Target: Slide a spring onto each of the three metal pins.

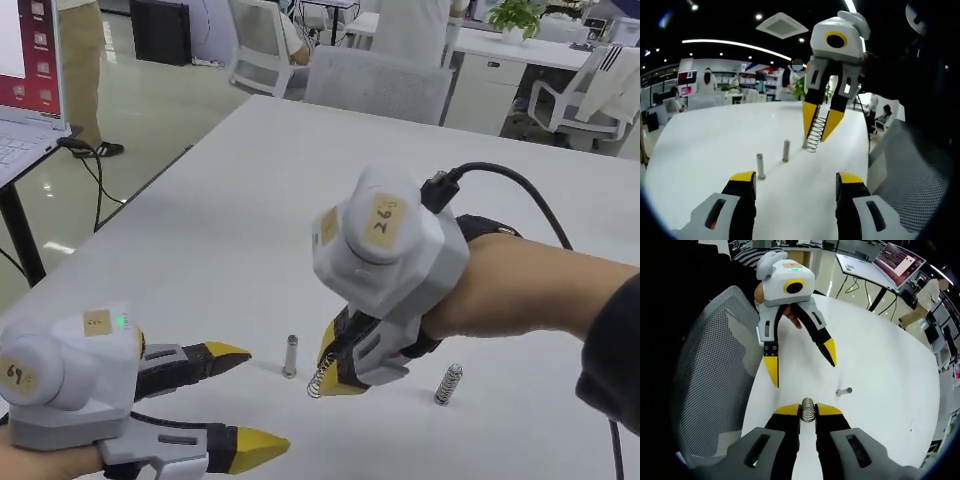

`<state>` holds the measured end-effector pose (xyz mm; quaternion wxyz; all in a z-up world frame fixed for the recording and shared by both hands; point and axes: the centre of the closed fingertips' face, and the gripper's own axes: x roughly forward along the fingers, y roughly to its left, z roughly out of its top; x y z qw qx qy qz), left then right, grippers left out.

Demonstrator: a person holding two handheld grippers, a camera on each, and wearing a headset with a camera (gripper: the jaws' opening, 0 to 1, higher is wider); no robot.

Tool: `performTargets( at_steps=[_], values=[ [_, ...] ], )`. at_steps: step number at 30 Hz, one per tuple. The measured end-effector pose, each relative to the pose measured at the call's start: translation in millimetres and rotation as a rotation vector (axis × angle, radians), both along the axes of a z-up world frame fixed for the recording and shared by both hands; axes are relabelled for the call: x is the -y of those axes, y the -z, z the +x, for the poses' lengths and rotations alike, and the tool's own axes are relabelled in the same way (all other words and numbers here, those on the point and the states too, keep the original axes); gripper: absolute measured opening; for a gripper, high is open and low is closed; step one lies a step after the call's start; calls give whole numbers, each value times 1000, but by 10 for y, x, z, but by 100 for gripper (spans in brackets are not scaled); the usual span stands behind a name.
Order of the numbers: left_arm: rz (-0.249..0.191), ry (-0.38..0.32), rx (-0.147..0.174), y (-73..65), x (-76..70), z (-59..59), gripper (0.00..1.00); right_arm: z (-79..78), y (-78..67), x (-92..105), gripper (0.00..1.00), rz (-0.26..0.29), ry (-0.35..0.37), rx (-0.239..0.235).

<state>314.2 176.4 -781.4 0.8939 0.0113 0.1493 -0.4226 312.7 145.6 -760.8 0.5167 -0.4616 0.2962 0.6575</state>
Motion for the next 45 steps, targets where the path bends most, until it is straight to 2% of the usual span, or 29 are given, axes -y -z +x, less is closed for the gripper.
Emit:
performTargets(
  at_steps=[6,17,28,33,45],
  values=[
    [6,-17,-3,31,-32,-11,66,79,-52,-22,8,1,7,11],
    [-9,-63,0,43,-125,34,76,270,-102,-84,8,-4,21,32],
    [-19,-88,2,59,-193,39,79,492,-127,-247,8,-3,22,49],
    [-24,-101,1,80,-220,33,81,602,-48,-311,8,-21,20,55],
    [-28,-111,6,78,-236,23,82,693,169,-403,8,-60,14,26]
  ],
)
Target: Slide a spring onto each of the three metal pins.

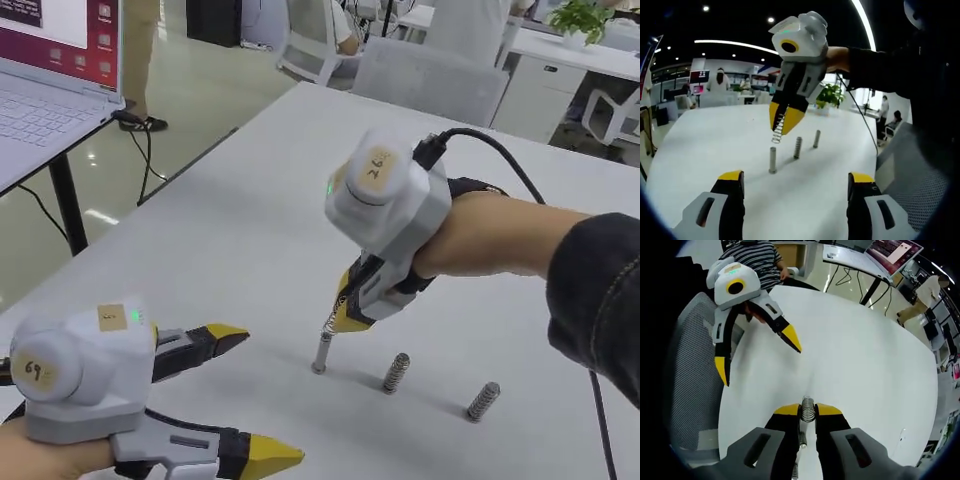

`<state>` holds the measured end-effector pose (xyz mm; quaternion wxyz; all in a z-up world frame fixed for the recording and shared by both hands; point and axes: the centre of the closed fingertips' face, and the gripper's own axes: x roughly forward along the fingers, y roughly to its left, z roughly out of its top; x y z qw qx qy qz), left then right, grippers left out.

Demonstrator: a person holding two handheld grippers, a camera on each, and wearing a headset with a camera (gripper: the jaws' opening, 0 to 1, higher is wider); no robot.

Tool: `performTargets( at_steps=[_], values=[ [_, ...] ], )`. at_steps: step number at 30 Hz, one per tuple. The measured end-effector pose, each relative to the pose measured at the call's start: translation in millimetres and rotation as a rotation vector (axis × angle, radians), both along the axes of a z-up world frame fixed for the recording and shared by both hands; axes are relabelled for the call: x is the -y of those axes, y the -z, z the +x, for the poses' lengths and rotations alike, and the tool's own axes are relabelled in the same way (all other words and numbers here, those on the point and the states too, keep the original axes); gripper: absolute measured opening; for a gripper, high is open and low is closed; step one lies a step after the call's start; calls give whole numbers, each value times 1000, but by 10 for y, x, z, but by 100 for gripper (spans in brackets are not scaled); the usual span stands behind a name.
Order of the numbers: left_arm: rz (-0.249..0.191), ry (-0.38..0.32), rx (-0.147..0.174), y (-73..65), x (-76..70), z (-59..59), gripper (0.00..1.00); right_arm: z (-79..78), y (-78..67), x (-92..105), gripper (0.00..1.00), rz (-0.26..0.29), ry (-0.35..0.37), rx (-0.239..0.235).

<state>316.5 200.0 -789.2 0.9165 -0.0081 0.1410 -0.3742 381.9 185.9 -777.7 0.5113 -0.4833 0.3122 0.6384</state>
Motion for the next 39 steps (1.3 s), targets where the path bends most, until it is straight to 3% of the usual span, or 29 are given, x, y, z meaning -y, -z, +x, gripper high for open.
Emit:
performTargets(
  at_steps=[39],
  values=[
    [-6,2,-4,36,-48,-2,81,27,487,-44,8,-117,-4,-14]
  ],
)
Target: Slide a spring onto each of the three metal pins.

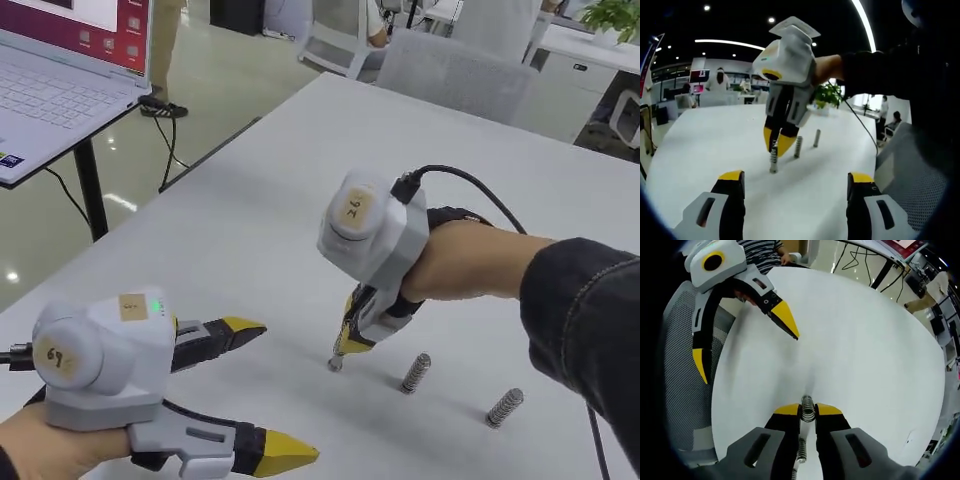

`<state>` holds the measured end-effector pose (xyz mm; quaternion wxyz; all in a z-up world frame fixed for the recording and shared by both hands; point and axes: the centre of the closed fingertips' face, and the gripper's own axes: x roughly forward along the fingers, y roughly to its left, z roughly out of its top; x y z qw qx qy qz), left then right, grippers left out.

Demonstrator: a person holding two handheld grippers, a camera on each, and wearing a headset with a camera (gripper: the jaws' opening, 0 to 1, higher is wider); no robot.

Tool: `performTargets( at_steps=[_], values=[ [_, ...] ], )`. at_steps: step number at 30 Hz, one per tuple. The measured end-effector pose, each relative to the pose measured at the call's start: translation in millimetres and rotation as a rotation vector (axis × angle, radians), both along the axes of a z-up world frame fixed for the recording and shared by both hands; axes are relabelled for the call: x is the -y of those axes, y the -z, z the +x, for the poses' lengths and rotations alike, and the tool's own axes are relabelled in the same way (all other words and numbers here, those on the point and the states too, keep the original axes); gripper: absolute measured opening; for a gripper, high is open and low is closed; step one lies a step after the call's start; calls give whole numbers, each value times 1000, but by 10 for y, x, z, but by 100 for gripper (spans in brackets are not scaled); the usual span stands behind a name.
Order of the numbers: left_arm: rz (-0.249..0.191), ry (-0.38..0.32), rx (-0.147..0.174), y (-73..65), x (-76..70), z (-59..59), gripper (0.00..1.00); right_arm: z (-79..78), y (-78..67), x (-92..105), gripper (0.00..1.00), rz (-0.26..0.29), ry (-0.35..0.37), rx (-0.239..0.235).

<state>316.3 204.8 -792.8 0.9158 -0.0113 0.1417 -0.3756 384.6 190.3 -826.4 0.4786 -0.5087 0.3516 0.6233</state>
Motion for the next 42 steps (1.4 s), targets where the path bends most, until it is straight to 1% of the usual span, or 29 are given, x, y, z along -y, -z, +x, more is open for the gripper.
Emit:
performTargets(
  at_steps=[13,23,32,42],
  values=[
    [2,3,-2,-4,18,18,80,-3,145,2,8,-4,16,-16],
    [4,3,-8,2,18,20,80,-14,223,16,9,-7,24,-29],
    [5,6,-12,4,31,22,80,-8,233,4,9,7,33,-34],
    [7,11,-14,11,39,27,80,38,214,46,15,28,60,-33]
  ],
)
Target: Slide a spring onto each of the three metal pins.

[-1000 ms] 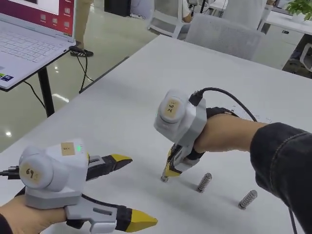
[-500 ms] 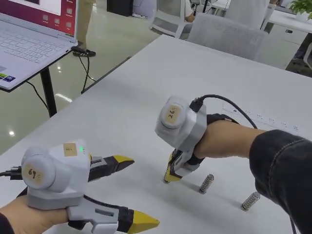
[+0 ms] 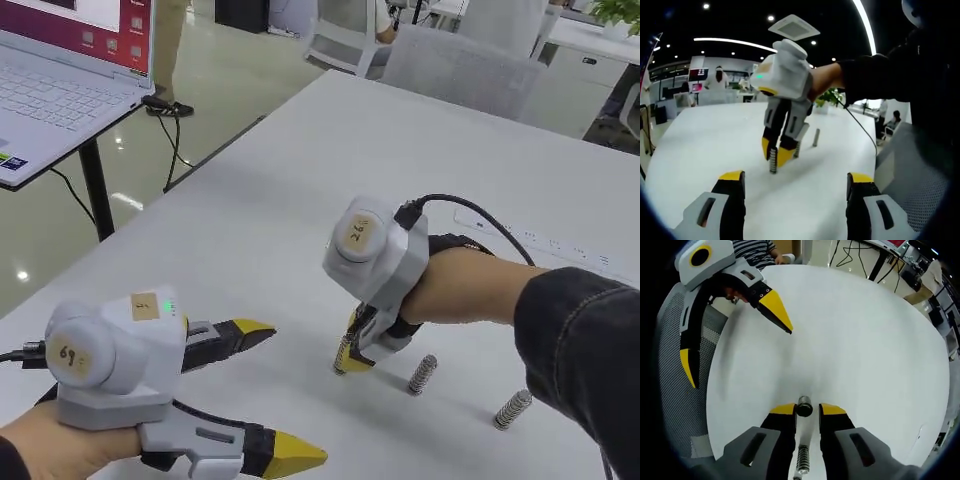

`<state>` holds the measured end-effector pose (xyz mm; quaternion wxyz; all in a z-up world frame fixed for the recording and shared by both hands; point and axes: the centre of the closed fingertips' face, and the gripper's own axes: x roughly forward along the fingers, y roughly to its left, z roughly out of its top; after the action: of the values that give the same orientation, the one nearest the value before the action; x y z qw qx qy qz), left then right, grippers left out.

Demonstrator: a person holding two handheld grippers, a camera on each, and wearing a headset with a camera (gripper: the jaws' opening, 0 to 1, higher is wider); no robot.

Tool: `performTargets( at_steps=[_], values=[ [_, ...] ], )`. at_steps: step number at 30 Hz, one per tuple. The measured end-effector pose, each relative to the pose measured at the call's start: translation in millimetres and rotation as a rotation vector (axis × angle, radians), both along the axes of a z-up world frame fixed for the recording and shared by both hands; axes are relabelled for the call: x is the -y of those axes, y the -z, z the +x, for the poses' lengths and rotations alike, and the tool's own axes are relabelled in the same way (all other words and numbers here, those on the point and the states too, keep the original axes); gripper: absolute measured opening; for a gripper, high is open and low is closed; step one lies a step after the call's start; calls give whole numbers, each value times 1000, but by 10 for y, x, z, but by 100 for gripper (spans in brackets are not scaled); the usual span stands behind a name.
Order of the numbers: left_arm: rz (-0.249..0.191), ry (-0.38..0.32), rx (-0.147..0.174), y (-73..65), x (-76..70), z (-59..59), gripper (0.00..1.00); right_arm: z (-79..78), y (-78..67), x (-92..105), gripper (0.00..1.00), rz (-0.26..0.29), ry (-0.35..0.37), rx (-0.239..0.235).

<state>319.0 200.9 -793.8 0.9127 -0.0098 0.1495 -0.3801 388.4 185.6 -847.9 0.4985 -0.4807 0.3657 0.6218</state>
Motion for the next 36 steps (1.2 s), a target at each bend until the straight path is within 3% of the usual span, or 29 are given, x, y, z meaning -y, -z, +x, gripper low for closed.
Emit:
performTargets(
  at_steps=[17,36],
  values=[
    [10,19,-4,-14,42,32,80,114,-58,256,27,68,110,-13],
    [33,52,-11,-30,129,98,80,183,-159,570,37,213,263,-14]
  ],
)
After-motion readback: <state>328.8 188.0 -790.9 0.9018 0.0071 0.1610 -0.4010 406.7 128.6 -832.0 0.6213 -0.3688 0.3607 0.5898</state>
